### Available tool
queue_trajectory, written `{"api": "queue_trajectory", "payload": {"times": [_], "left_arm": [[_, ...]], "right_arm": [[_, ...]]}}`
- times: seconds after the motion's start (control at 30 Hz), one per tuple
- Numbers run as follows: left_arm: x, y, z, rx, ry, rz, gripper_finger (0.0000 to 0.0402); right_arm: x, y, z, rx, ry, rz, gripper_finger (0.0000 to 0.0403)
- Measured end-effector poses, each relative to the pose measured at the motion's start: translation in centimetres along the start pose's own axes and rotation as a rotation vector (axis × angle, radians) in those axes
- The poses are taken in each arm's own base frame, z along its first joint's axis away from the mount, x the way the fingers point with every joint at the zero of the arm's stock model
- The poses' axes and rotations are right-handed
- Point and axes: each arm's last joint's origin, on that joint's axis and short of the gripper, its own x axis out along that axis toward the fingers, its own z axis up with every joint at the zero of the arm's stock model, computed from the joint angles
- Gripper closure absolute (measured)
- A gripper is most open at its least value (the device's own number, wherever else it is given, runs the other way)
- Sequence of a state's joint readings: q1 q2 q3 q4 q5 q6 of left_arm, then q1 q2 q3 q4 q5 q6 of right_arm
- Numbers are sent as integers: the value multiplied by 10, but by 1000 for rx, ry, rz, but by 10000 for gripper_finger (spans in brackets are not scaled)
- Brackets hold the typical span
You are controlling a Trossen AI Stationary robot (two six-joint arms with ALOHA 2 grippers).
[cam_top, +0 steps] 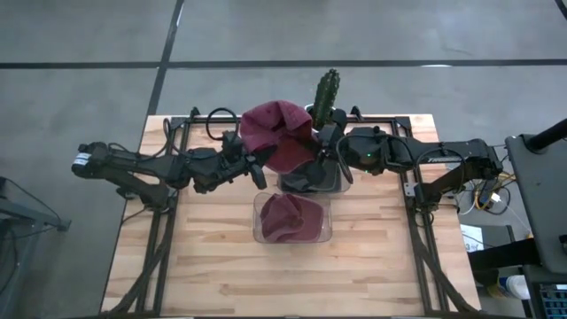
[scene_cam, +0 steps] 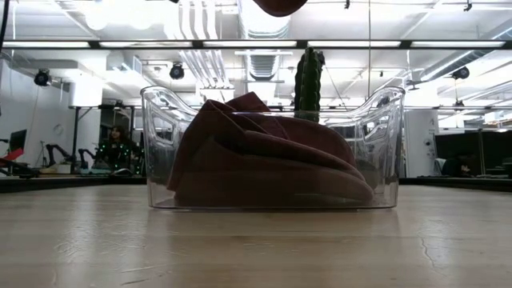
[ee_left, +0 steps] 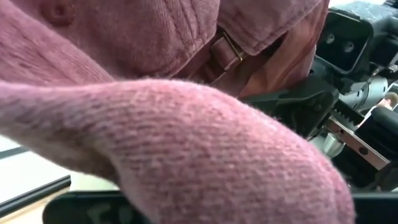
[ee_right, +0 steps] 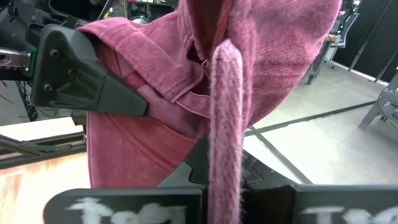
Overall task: Pick & Place hat
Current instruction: Put the red cap into the bottom transparent bin
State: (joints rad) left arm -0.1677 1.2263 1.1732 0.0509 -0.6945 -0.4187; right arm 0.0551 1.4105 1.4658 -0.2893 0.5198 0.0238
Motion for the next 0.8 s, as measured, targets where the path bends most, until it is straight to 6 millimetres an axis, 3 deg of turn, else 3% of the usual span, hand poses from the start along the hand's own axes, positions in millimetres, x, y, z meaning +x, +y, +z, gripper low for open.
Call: {"api": "queue_trajectory", "payload": {"times": [0.27, 0.47, 0.6, 0.8], "left_arm": [[0, 0, -1, 46, 7, -3, 367], [0, 1, -3, 65, 20, 9, 313], [0, 6, -6, -27, 8, 127, 275], [-6, 8, -17, -46, 206, -3, 262]], "right_arm": [[0, 0, 0, 2, 1, -4, 392], [0, -1, 0, 2, 0, -12, 392], [0, -1, 0, 2, 0, -12, 391], [-1, -2, -2, -10, 23, -14, 391]]}}
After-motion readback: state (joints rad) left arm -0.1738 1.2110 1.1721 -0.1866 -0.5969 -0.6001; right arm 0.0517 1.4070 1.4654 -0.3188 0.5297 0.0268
